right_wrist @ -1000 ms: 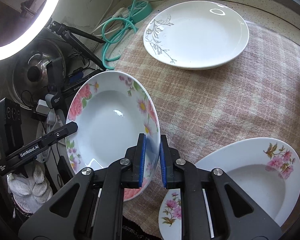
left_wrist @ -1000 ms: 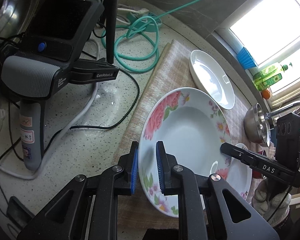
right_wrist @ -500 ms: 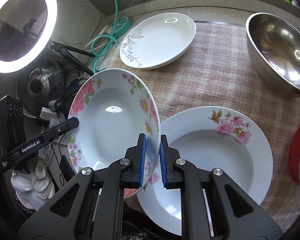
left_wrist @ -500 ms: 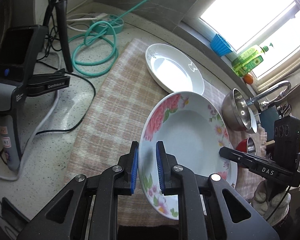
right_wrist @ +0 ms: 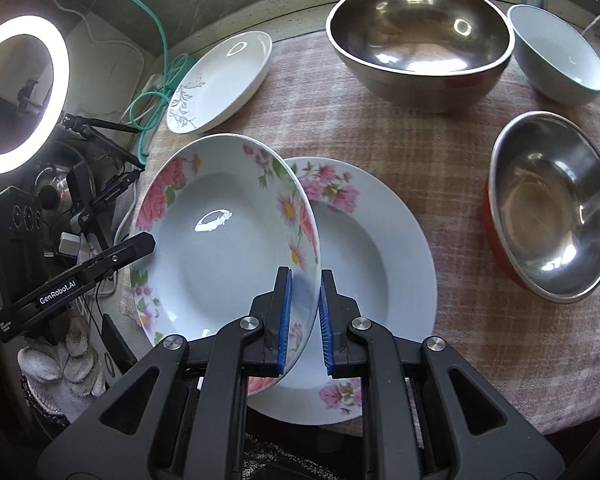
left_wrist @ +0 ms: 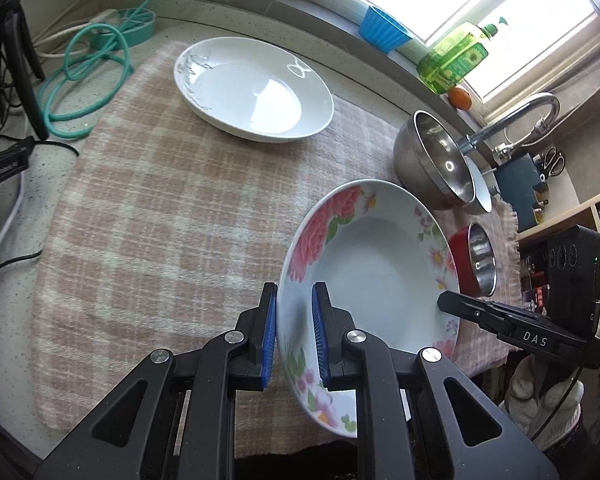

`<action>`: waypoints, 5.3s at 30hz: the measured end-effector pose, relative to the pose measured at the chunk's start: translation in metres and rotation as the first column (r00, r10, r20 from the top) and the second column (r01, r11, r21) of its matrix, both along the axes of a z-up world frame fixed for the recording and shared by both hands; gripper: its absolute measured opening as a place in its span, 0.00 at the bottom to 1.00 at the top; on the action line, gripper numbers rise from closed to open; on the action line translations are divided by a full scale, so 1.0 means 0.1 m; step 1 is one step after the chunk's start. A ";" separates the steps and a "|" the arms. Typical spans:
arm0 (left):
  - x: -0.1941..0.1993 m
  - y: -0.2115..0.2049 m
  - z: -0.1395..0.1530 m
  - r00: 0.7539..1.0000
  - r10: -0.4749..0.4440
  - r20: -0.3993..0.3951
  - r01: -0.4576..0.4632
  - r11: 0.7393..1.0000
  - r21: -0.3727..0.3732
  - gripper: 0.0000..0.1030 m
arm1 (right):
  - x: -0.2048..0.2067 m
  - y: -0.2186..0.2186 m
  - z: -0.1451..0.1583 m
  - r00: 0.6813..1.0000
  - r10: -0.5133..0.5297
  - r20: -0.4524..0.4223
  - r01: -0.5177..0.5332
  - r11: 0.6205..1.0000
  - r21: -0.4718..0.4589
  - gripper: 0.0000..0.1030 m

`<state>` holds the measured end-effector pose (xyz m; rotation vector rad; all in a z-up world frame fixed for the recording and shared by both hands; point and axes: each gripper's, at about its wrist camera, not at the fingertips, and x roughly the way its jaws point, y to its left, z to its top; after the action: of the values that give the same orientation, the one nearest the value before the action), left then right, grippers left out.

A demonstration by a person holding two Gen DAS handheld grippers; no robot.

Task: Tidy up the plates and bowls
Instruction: 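Lift the pink-rose plate and carry it over the pink-flowered plate, then lower the pink-rose plate onto the pink-flowered plate and open the right gripper, then move the right gripper to the grey-leaf white plate and grasp its rim, then lift the grey-leaf plate and lower it onto the plate stack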

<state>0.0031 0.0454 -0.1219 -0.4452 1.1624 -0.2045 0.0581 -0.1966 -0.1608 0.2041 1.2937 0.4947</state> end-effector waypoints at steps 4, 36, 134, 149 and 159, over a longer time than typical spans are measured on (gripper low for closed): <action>0.03 -0.16 -0.06 0.999 -0.036 -0.015 0.036 0.999 0.004 0.15 | -0.02 -0.18 -0.08 1.000 -0.028 -0.013 0.028 1.000 -0.009 0.13; 0.08 -0.47 -0.19 0.993 -0.102 -0.054 0.107 0.991 0.086 0.14 | -0.13 -0.27 -0.16 1.000 0.001 0.026 0.003 0.990 -0.142 0.24; 1.85 1.11 -0.45 0.984 0.162 -0.080 -0.156 0.985 0.073 0.14 | 2.35 1.43 -0.19 0.994 0.110 0.015 -0.107 0.985 -0.136 0.22; 1.89 1.03 -0.50 0.983 0.162 -0.087 -0.157 0.985 0.066 0.08 | 2.30 1.49 -0.27 0.993 0.121 -0.012 -0.121 0.982 -0.146 0.11; 1.65 1.05 -0.34 0.984 0.167 -0.065 -0.164 0.985 0.049 0.08 | 2.08 1.33 -0.06 0.994 0.111 -0.008 -0.111 0.989 -0.094 0.11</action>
<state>0.1686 0.1507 -0.1558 -0.5111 1.1889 -0.0193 0.2664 -0.0640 -0.1666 0.0538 1.3331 0.5269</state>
